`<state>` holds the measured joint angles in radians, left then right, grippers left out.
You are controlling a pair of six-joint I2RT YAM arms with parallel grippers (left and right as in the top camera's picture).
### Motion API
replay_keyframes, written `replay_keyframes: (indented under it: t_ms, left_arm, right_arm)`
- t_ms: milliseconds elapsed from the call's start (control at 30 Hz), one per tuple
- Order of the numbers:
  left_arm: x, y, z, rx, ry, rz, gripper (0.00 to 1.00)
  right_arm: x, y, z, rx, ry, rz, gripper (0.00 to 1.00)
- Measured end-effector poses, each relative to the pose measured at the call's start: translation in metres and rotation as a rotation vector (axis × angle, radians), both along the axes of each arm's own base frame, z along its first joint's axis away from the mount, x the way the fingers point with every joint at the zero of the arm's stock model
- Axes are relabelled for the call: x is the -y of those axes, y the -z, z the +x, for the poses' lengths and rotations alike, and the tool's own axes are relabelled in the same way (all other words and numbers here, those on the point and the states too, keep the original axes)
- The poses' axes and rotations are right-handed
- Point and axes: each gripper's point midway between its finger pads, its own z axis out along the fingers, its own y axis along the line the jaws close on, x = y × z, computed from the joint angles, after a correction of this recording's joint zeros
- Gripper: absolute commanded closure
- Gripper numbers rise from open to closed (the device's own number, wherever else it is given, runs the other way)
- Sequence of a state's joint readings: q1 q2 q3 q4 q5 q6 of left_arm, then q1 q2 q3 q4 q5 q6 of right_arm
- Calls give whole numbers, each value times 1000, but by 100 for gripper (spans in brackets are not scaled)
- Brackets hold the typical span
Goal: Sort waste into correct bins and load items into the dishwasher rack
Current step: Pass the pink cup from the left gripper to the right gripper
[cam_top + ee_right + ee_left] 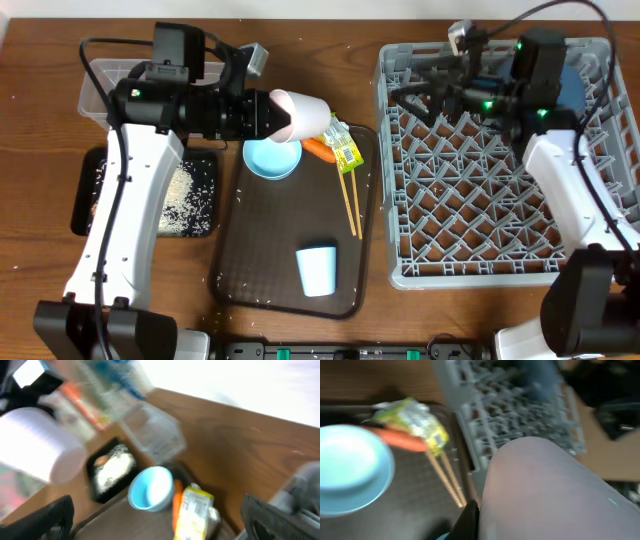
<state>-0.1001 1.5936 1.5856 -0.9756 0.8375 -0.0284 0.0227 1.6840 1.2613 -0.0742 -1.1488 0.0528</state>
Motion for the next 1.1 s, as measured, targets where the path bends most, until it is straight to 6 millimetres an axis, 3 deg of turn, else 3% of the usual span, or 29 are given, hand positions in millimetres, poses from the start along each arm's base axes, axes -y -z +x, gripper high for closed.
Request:
replay_keyframes:
  t_ms: [233, 533, 733, 1100]
  left_arm:
    - [20, -13, -2, 81, 143, -150, 94]
    - [31, 9, 16, 48, 197, -236, 94]
    - [38, 4, 16, 51, 237, -314, 94]
    - [44, -14, 8, 79, 302, -419, 94]
  right_arm:
    - [-33, -10, -23, 39, -151, 98, 5]
    - [-84, -24, -54, 56, -305, 137, 9]
    - [-99, -26, -63, 61, -339, 140, 12]
    - [-106, -29, -67, 83, -356, 143, 23]
